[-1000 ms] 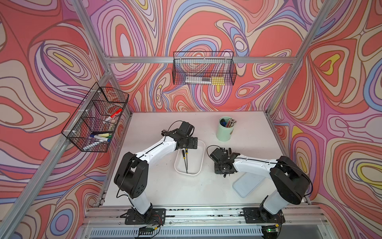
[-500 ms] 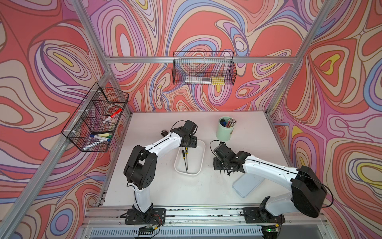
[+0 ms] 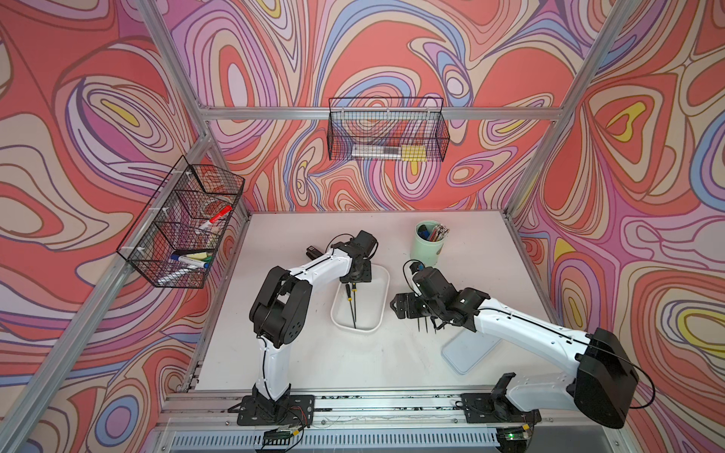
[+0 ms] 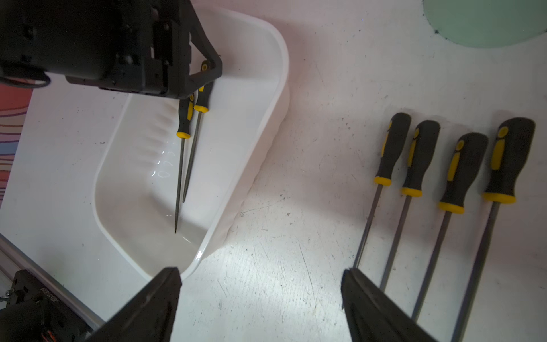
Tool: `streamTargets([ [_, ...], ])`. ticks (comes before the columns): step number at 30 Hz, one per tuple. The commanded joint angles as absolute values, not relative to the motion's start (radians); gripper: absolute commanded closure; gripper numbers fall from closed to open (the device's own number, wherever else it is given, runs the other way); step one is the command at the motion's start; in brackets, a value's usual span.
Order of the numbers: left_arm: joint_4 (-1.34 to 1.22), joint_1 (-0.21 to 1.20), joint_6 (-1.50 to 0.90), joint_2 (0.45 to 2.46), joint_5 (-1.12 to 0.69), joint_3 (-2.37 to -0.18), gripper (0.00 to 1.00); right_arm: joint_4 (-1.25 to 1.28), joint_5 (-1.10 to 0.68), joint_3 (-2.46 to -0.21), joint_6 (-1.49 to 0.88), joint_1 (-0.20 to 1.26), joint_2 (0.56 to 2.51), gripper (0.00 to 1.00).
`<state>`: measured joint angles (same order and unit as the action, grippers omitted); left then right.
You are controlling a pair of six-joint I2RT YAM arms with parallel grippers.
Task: Take the file tool out of the storage box
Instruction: Pick up the file tool from the storage box.
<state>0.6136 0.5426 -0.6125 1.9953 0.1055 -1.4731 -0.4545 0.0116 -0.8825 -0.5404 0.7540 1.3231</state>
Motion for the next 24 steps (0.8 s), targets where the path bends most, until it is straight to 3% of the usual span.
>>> streamTargets([
  [1, 0.662, 0.54, -0.635, 2.035, 0.142, -1.513, 0.45, -0.422, -0.001, -0.85, -0.518, 0.737, 1.29, 0.13],
  [10, 0.675, 0.541, -0.631, 2.096, 0.16, -1.53, 0.51, -0.391, -0.022, -0.816, -0.517, 0.707, 1.27, 0.14],
  [13, 0.675, 0.54, -0.622, 2.104, 0.16, -1.529, 0.57, -0.377, -0.027, -0.809, -0.52, 0.704, 1.268, 0.15],
  [17, 0.658, 0.541, -0.61, 2.1, 0.131, -1.52, 0.73, -0.358, -0.034, -0.799, -0.523, 0.703, 1.265, 0.17],
  [24, 0.551, 0.547, -0.607, 1.998, 0.046, -1.457, 0.81, -0.249, -0.155, -0.763, -0.537, 0.703, 1.263, 0.18],
])
